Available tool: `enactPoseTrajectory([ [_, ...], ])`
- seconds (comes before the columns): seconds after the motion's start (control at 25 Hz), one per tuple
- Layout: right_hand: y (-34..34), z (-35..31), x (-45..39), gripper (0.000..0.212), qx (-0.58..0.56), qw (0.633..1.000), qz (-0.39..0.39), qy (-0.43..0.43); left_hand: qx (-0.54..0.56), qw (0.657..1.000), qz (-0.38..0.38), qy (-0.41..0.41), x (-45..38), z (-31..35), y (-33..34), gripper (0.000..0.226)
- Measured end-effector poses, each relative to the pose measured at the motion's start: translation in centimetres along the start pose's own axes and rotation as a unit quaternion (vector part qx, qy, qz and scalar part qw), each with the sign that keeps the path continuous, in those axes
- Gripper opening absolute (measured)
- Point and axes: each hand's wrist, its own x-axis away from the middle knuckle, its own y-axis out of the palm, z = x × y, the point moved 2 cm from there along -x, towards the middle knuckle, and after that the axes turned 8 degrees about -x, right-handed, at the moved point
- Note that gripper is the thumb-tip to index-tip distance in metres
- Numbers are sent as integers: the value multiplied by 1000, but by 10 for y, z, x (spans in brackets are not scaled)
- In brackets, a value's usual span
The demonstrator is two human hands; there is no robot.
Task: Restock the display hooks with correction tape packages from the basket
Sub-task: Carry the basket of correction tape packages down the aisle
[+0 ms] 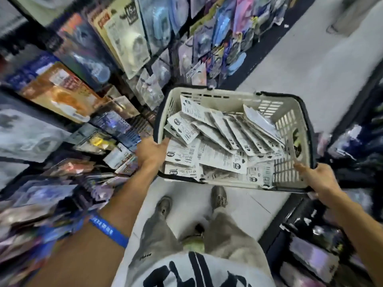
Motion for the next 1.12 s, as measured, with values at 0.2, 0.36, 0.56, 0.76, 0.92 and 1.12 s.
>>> enactPoseTrajectory([
  [0.2,26,-22,-1,47,86,990,-88,-63,19,990,62,-124,65,-72,-20,37],
  [0.36,76,-22,30,39,149,970,-167,-95,70,964,120,-227,131,-160,-36,40],
  [0.56,167,-6,113,29,215,939,-225,-148,138,927,166,-308,193,-296,-69,25],
  [0.76,232,31,203,39,268,918,-228,-183,174,905,167,-350,223,-428,-87,28],
  [0.92,316,62,213,42,305,902,-249,-175,181,880,168,-406,220,-511,-59,28],
  [1.12,452,163,129,35,318,899,-258,-159,178,865,150,-444,143,-595,49,26],
])
